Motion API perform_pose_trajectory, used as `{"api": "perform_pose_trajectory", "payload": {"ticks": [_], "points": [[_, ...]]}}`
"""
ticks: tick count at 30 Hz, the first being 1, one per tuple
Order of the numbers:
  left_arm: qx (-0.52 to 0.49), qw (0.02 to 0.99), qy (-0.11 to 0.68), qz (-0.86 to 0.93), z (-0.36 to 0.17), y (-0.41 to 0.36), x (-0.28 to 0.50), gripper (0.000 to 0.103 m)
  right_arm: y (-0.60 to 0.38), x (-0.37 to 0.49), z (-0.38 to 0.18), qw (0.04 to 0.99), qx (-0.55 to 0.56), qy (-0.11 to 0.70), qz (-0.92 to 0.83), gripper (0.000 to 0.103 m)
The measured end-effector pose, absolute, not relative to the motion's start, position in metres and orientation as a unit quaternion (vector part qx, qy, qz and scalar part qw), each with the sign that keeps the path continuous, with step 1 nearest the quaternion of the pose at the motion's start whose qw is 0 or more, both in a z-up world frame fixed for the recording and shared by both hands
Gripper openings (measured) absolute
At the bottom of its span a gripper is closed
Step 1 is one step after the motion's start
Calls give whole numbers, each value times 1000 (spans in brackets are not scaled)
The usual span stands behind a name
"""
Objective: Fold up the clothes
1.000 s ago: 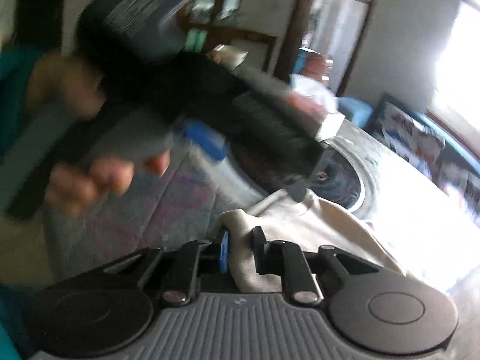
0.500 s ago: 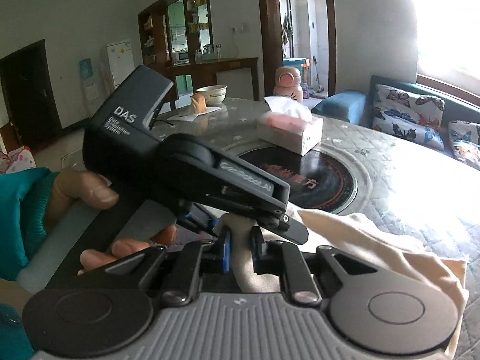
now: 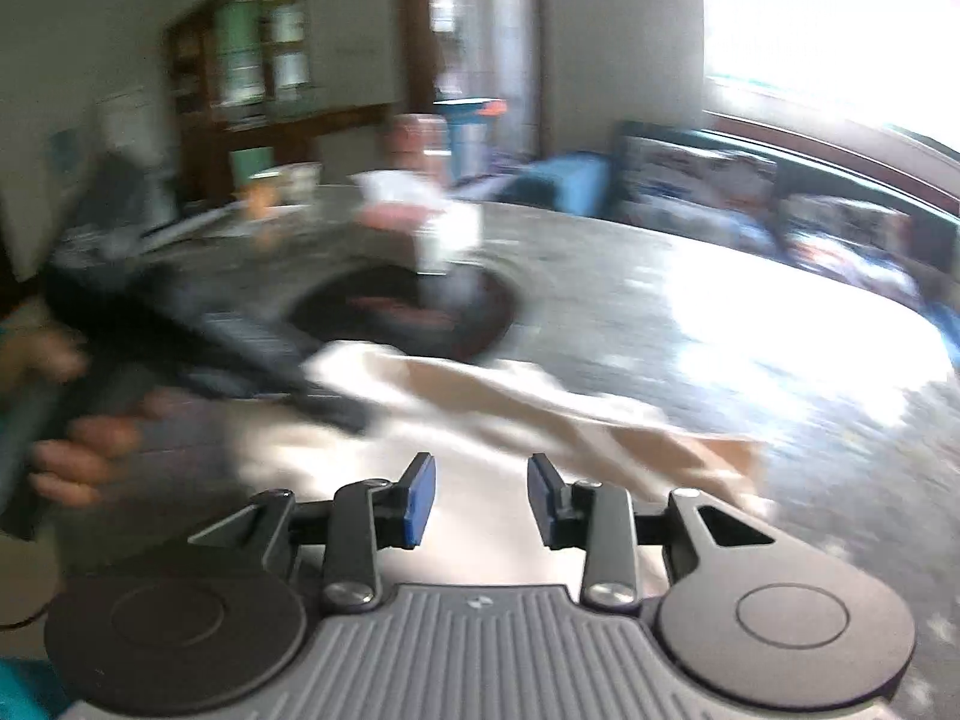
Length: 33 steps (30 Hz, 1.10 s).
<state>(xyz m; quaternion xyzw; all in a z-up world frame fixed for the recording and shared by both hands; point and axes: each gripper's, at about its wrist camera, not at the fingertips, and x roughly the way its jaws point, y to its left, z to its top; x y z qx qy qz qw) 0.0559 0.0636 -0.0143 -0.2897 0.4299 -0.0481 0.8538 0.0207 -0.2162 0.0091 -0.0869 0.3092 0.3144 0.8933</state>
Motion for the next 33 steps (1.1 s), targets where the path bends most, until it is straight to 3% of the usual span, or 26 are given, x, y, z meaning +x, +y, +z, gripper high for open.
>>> {"api": "perform_pose_trajectory", "payload": {"ticks": [8,14,16,17,20,33], "points": [[-258,862,433,-47,-12,59,61,25,-277,80,-20,910,-5,358,211,52],[-235,868,436,-48,-11,56,65,25,-285,87,-37,909,30,361,207,53],[-226,870,435,-49,-10,55,66,25,-284,85,-37,907,31,359,216,42],[-222,871,435,-50,-10,54,67,25,-283,86,-37,906,32,360,219,27],[-208,876,433,-50,-8,52,68,25,-283,83,-31,907,42,357,218,16],[-145,897,398,-124,29,-4,92,16,-317,58,40,944,17,276,179,11]]}}
